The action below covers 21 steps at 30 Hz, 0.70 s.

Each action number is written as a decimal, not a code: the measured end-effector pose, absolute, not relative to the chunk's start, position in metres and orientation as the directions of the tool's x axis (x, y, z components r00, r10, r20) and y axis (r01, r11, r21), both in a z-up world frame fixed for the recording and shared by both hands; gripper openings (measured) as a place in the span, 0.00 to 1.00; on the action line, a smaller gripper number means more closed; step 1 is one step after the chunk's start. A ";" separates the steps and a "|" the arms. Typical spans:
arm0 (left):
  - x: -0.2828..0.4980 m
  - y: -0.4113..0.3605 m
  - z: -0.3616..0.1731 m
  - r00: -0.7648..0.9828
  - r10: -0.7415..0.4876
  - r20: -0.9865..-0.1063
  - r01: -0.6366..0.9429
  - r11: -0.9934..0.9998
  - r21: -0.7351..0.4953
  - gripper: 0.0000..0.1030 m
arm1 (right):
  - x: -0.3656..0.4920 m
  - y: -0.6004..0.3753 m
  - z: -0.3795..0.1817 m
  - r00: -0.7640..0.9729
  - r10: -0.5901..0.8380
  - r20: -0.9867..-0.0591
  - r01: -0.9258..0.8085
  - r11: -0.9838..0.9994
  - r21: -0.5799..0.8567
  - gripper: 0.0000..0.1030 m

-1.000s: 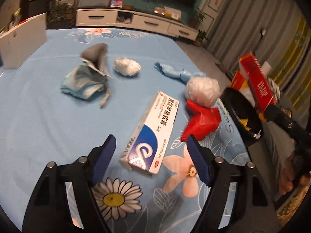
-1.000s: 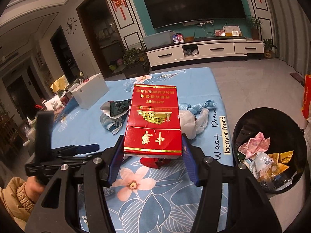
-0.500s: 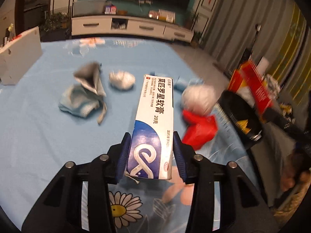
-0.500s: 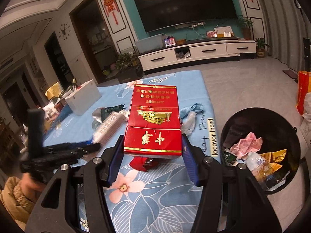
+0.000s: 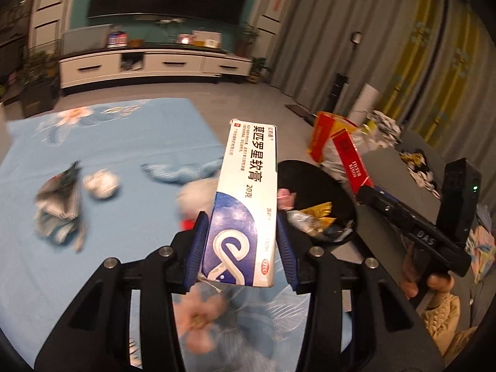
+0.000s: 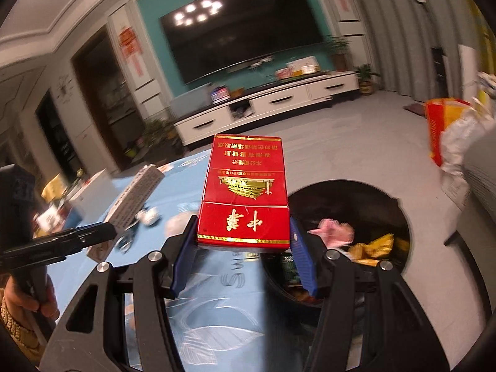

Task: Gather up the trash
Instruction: 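Carry both boxes over the black bin and release them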

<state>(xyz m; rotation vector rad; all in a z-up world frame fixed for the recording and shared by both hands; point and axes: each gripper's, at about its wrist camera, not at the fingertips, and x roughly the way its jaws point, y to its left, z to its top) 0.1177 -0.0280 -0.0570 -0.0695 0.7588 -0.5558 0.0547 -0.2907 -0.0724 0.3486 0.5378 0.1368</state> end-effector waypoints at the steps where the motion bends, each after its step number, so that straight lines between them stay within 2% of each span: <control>1: 0.120 -0.039 -0.056 0.581 -0.509 -0.635 0.472 0.846 -0.247 0.43 | 0.054 -0.300 -0.076 0.851 0.201 -0.486 -0.010 0.930 0.368 0.55; 7: 0.145 -0.113 -0.067 0.486 -0.556 -0.674 0.564 0.789 -0.244 0.44 | 0.055 -0.331 -0.105 0.827 0.142 -0.543 0.102 0.913 0.394 0.55; 14: 0.167 -0.173 -0.095 0.421 -0.561 -0.712 0.598 0.762 -0.247 0.45 | 0.071 -0.343 -0.135 0.784 0.153 -0.602 0.136 0.903 0.406 0.55; 16: 0.178 -0.183 -0.105 0.402 -0.562 -0.723 0.586 0.765 -0.268 0.50 | 0.075 -0.343 -0.141 0.770 0.156 -0.618 0.147 0.900 0.411 0.59; 17: 0.184 -0.187 -0.110 0.389 -0.566 -0.727 0.577 0.765 -0.286 0.62 | 0.078 -0.345 -0.146 0.766 0.163 -0.621 0.156 0.891 0.427 0.64; 18: 0.188 -0.188 -0.113 0.381 -0.569 -0.729 0.571 0.765 -0.299 0.70 | 0.079 -0.347 -0.149 0.763 0.168 -0.624 0.167 0.882 0.441 0.65; 21: 0.191 -0.185 -0.118 0.380 -0.566 -0.731 0.559 0.770 -0.306 0.71 | 0.076 -0.349 -0.151 0.764 0.173 -0.621 0.181 0.867 0.464 0.66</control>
